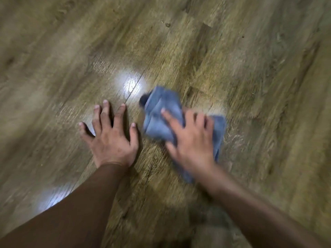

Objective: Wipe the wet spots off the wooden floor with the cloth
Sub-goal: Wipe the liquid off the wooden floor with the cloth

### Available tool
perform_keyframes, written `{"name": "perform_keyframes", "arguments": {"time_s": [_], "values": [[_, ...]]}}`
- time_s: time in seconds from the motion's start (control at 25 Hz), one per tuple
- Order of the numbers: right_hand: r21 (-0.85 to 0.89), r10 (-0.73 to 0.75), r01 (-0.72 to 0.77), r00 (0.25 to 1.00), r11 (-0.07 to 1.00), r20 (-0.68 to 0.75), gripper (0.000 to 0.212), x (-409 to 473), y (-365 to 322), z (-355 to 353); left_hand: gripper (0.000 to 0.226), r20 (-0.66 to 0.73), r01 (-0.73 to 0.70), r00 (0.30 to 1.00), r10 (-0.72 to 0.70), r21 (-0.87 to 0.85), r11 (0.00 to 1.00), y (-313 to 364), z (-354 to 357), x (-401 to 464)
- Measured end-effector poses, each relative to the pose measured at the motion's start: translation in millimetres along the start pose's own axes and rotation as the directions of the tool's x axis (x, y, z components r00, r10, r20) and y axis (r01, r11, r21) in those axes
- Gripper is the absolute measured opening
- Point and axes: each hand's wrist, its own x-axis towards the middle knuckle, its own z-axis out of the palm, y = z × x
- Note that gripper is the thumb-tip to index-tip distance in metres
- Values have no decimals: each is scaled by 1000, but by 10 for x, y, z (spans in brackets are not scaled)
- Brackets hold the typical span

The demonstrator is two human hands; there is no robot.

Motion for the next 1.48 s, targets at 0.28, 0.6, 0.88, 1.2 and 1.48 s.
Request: {"name": "perform_keyframes", "arguments": {"time_s": [0.28,0.6,0.88,1.2,1.48], "values": [[-43,-215,220,973,975,88,87,-315,181,-51,58,-3,-1,1000,1,-11,1000,6,-21,-1],[-63,372,-380,922,923,-107,69,1103,711,29,59,40,4,999,-5,8,1000,41,-49,9],[-30,311,-321,932,946,-185,70,1057,756,85,42,-32,-44,999,42,-73,996,22,-198,588],[-3,301,-307,934,952,-190,68,1045,800,148,50,-119,10,993,-18,-65,998,166,69,1692],[-60,228,-236,967,970,-117,73,1114,799,83,49,-88,36,995,-41,-52,998,210,-20,1698]]}}
